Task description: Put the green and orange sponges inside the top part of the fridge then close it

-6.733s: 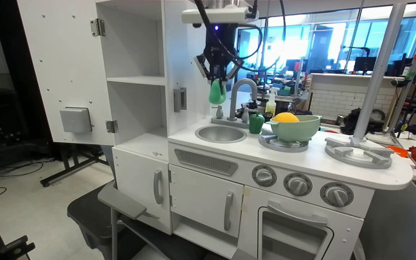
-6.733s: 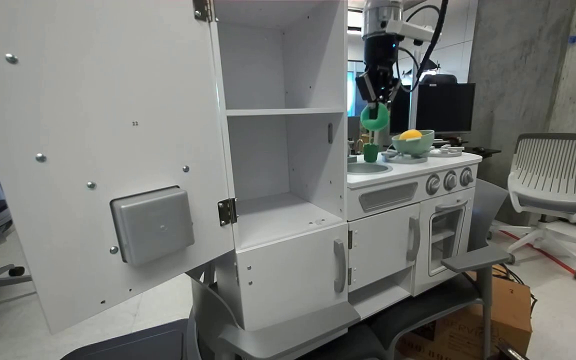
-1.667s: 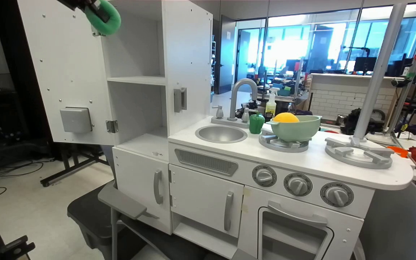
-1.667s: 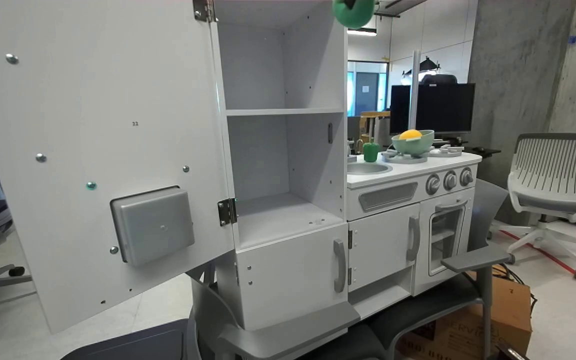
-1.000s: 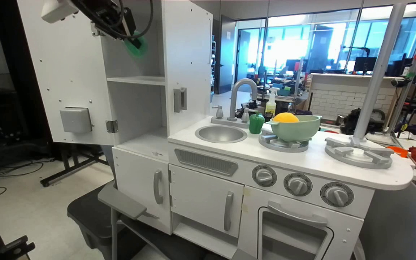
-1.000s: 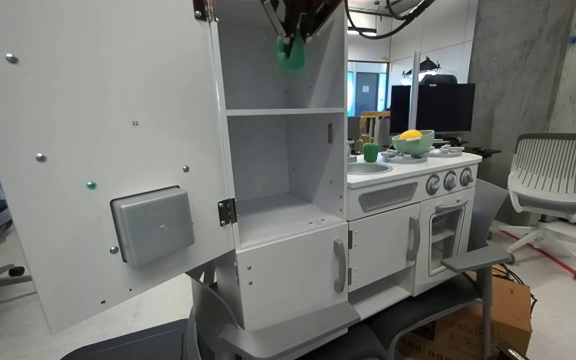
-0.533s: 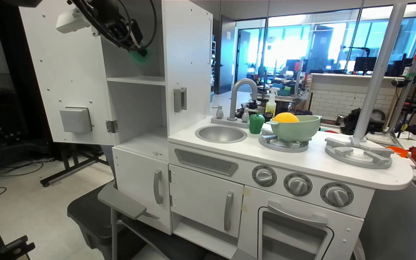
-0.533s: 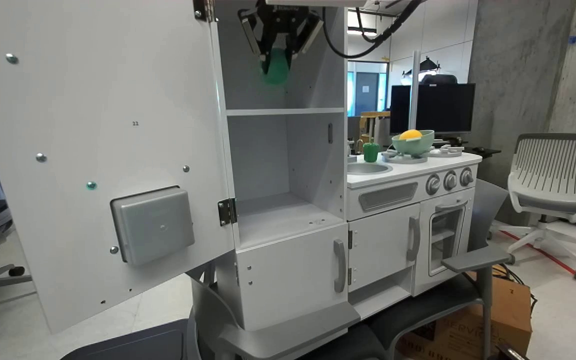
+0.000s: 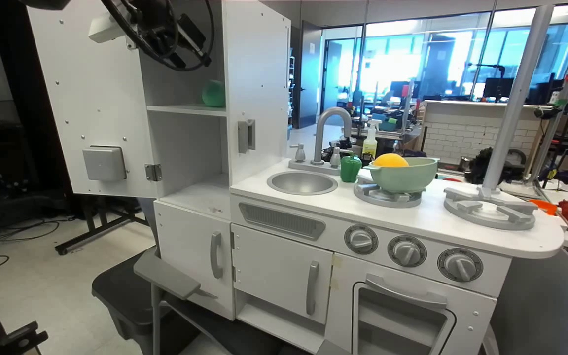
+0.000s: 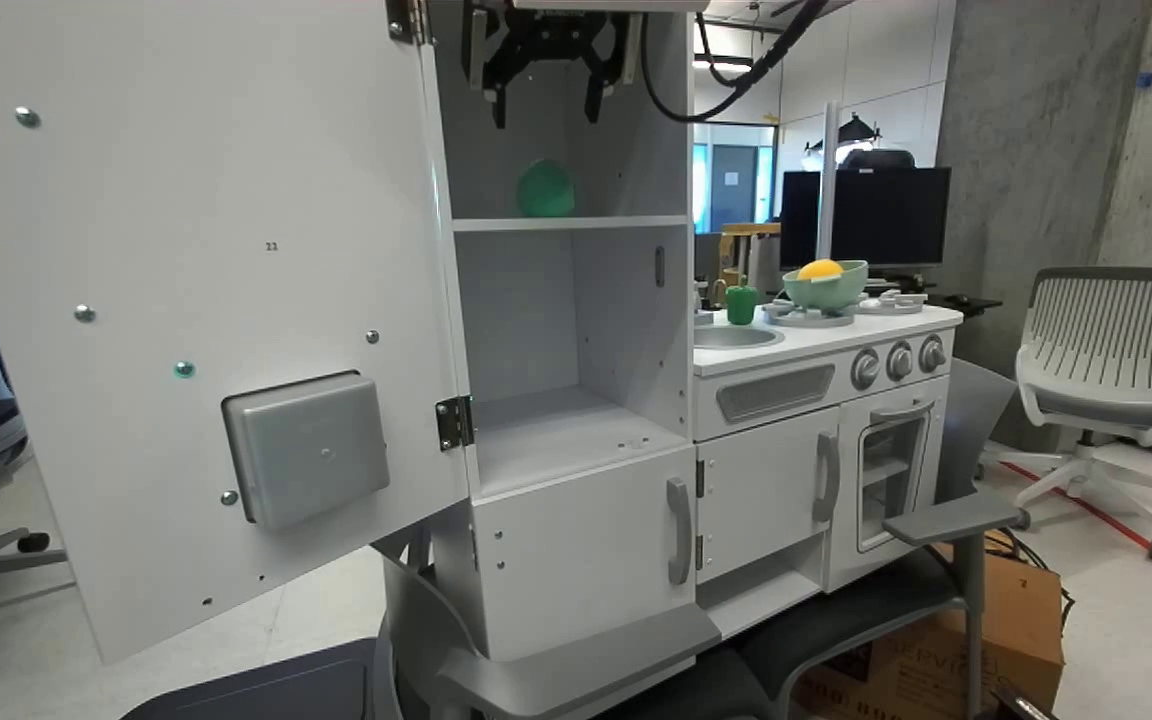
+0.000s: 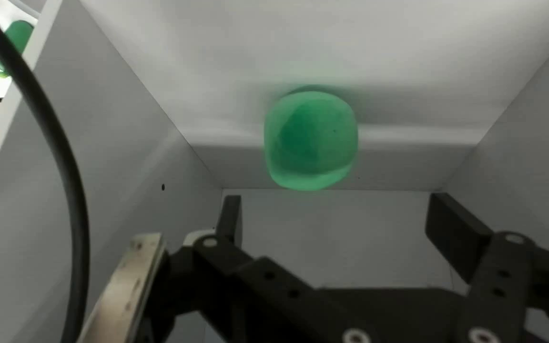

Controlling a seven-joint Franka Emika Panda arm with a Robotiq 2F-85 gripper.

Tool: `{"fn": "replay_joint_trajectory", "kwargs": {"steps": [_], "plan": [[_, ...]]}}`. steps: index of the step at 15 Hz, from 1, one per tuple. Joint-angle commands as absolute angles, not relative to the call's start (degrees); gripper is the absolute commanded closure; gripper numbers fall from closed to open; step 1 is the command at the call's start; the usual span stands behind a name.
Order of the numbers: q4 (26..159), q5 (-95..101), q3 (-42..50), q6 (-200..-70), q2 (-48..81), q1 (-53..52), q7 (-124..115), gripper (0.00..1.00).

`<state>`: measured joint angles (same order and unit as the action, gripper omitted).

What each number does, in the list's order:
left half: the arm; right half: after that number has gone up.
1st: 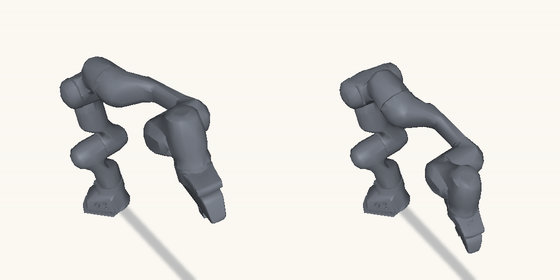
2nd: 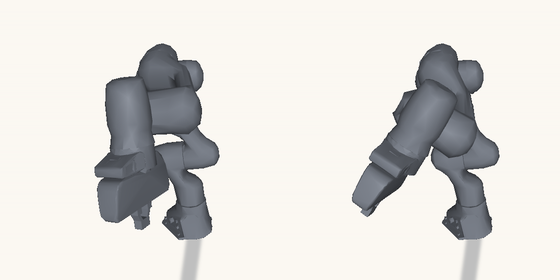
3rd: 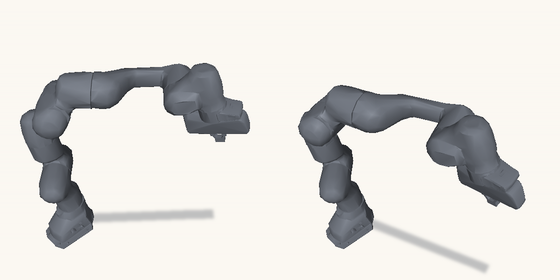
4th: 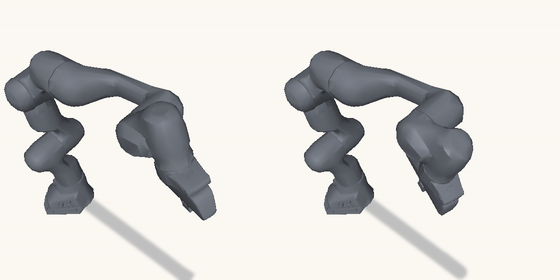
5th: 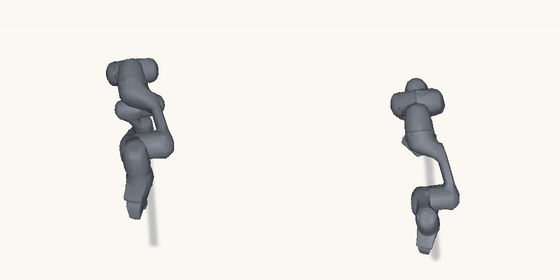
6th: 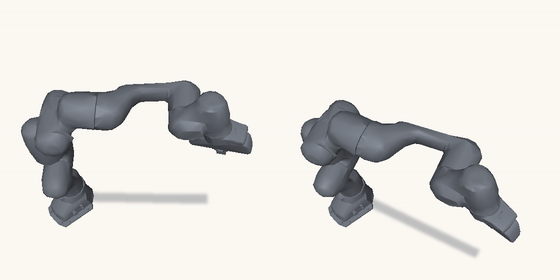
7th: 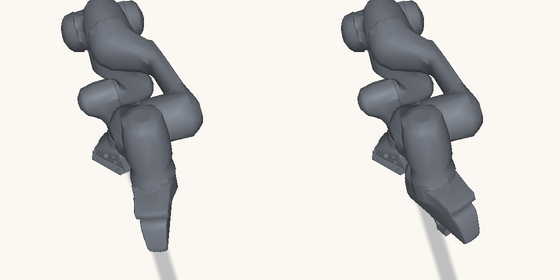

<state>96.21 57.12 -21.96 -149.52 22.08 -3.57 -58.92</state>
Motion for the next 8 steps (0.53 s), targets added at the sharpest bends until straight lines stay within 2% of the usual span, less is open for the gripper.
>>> {"fn": "replay_joint_trajectory", "kwargs": {"steps": [1, 2, 4, 7, 8], "plan": [[93.37, 57.27, -21.83, -148.41, 23.72, -4.21, -58.78, 0.00], [93.71, 52.89, -15.90, -149.76, 22.97, -8.88, -55.93, 0.00], [96.57, 48.15, -15.26, -147.32, 20.63, -10.23, -51.99, 0.00], [101.94, 34.43, -16.73, -140.25, 15.49, -10.06, -38.01, 0.00], [103.37, 31.37, -21.45, -136.69, 13.22, -5.97, -33.56, 0.00]]}}
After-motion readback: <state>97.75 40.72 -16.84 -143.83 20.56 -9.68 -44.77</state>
